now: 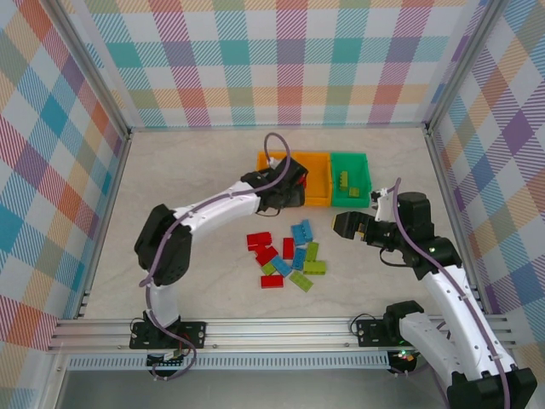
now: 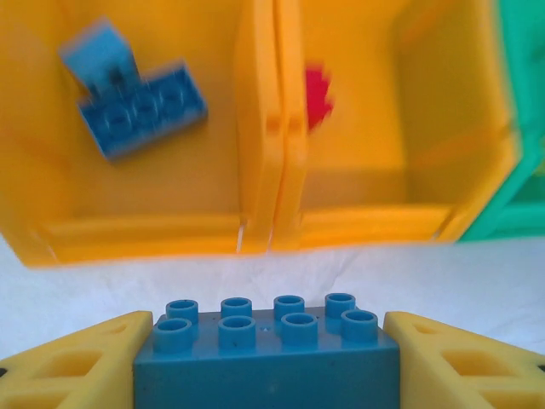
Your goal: Sort the legos into containers by color
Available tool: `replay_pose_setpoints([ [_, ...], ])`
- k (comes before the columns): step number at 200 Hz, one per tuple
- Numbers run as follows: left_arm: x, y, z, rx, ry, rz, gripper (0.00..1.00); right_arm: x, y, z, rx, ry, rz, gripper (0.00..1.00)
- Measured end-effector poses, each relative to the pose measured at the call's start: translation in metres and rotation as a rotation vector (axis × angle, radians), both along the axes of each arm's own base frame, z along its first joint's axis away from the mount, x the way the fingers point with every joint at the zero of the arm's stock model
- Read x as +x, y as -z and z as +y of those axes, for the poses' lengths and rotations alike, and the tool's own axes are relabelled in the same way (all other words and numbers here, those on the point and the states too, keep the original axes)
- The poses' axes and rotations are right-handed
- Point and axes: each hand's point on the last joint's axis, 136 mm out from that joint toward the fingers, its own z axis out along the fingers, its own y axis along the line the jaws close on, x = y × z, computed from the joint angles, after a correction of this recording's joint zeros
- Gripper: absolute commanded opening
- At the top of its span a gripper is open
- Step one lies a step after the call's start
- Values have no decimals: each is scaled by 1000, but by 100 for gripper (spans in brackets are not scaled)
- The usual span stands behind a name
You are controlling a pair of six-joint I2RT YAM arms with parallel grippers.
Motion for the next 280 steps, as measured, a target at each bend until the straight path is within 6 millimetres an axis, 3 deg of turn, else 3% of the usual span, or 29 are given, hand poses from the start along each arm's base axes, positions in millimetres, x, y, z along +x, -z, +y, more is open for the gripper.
replay_pose_setpoints([
  [16, 24, -31, 10, -30, -40, -76, 56, 0, 1, 0, 1, 2, 7, 100],
  [35, 56, -45, 29, -37, -104, -125, 58, 1, 2, -1, 0, 8, 10, 100],
  [55, 89, -39, 38, -28, -139, -139, 61, -1, 1, -3, -10, 20, 6, 100],
  [80, 125, -8, 38, -13, -130, -105, 70, -6, -4, -7, -15, 35, -19, 100],
  [112, 132, 23, 37, 22, -95, -56, 82, -11, -6, -10, -17, 45, -25, 100],
  [156, 132, 8, 29, -17, -62, -73, 83, -8, -1, -10, -18, 53, 1, 100],
  [191, 89, -18, 43, -54, -20, -86, 85, -1, 13, -11, -42, 69, 60, 98],
  [222, 25, -90, 50, -132, 147, -206, 89, 3, 29, -4, -60, 54, 129, 93],
  [247, -31, -142, 60, -160, 321, -349, 93, -2, 45, 19, -118, -31, 168, 93],
  [260, -59, -153, 68, -139, 422, -413, 99, -5, 57, 30, -176, -68, 194, 93],
  [280, -98, -150, 77, -79, 595, -493, 100, -11, 82, 43, -288, -114, 241, 93],
])
